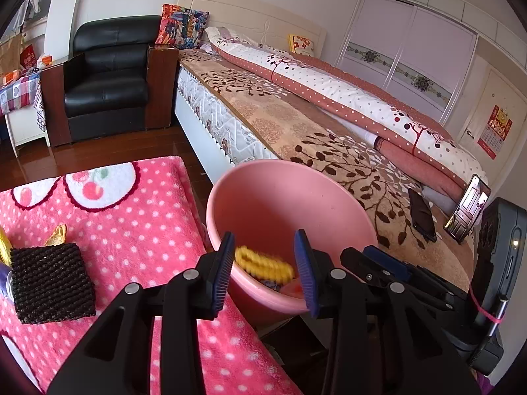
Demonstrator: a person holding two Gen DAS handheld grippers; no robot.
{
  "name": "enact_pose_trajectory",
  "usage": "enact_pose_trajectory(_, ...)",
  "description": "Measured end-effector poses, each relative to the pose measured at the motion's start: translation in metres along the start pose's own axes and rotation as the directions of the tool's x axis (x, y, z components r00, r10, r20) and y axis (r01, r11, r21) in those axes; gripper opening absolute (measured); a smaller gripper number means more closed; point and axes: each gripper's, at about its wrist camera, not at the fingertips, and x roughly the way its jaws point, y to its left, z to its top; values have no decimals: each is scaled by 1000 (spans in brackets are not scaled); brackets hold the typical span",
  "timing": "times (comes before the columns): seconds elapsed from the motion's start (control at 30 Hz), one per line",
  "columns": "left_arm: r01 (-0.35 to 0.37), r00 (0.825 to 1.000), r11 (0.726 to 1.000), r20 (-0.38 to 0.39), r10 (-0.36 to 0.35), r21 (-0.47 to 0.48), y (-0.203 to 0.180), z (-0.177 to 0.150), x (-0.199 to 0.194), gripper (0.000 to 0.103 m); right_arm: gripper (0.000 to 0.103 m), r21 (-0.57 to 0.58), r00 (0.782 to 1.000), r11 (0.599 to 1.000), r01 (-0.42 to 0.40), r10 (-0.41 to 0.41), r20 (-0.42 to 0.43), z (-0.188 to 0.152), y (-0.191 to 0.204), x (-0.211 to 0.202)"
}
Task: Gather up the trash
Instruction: 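Carry both items over the pink bucket and open both tools to drop them, then move both tools back over the blanket toward the black mesh pad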
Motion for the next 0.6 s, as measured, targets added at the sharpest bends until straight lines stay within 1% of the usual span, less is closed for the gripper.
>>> enact_pose_trajectory(0.07,-1,1000,1000,-2,1,-2,0,0,-1,38,43,4,1000,1000,-3,3,1,0,0,-1)
enact_pose_trajectory(0.2,-6,1000,1000,5,6,-3,0,-2,-8,38,52,-5,1000,1000,-8,8,10,-1,5,-5)
enact_pose_trajectory(0.37,-25,1000,1000,15,25,0,0,-5,-19,38,54,-20,999,999,-30,31,11,-5,16,-11)
enact_pose_trajectory(0.47,-43,999,999,17,43,3,3,-7,-28,38,57,-28,999,999,-47,47,12,-8,24,-15)
enact_pose_trajectory(0.6,-65,997,998,42,65,-2,9,-11,-44,38,57,-37,997,996,-78,78,5,-15,38,-20)
